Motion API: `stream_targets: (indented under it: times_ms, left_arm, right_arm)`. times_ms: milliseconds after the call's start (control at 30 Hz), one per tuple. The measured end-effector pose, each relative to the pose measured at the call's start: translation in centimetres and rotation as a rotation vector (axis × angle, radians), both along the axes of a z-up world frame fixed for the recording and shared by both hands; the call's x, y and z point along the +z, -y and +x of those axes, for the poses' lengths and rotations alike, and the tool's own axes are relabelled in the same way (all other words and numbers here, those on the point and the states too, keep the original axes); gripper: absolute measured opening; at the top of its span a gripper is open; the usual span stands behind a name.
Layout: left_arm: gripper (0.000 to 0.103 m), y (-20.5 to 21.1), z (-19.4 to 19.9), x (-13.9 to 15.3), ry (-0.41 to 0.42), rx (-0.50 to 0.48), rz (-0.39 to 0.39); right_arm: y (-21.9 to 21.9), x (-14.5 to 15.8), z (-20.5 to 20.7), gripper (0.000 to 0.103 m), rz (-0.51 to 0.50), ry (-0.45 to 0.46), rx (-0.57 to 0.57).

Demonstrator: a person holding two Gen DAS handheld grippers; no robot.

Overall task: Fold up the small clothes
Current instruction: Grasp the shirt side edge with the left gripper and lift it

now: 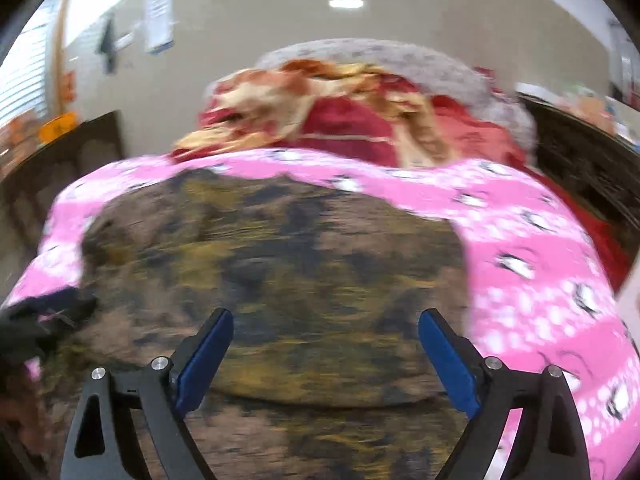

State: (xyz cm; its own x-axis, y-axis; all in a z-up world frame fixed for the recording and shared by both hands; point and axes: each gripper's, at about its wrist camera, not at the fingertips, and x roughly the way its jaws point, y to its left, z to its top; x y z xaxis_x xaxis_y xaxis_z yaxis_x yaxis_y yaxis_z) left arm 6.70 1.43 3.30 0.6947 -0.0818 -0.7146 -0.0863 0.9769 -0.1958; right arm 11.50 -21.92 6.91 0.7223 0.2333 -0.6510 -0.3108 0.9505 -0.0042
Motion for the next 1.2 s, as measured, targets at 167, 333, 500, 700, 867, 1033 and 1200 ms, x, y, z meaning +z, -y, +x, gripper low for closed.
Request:
stream_targets:
  times_ms: [167, 333, 500, 700, 867, 1033, 1200]
  left_arm:
    - [0.076, 0.6, 0.1, -1.9, -0.026, 0.014, 0.038]
    - [0.080, 0.6, 0.3, -2.2, -0.037, -0.001, 0.037]
    - [0.081, 0.8, 0.4, -2.2, -0.038, 0.000, 0.038]
    - [0.081, 1.1, 0.5, -2.1, -0.037, 0.000, 0.032]
    - [0.081, 0.7, 0.4, -2.2, -0.039, -0.001, 0.027]
    - [0.081, 0.3, -0.6, -1.6, -0.052, -0.064, 0.028]
    - [0.081, -2.1, -7.7, -0.6, -0.141, -0.220, 0.073]
  right_arm:
    - [-2.9, -4.2, 0.7, 0.092, -0.069, -0.096, 0.070]
    - [-2.7, -6.9, 1.1, 0.103, -0.084, -0.139, 0.053]
    - [-2.7, -6.9, 1.0, 0.103, -0.095, -0.130, 0.048]
    - [-2.8, -7.1, 0.7, 0.103, -0.090, -0.131, 0.047]
    - [-2.7, -7.1, 0.7, 0.103, -0.092, -0.129, 0.047]
    - [-2.4, -7.0, -0.4, 0.103, -0.115, -0.171, 0.054]
    - [1.8, -7.1, -5.6, 0.103, -0.068, -0.299, 0.128]
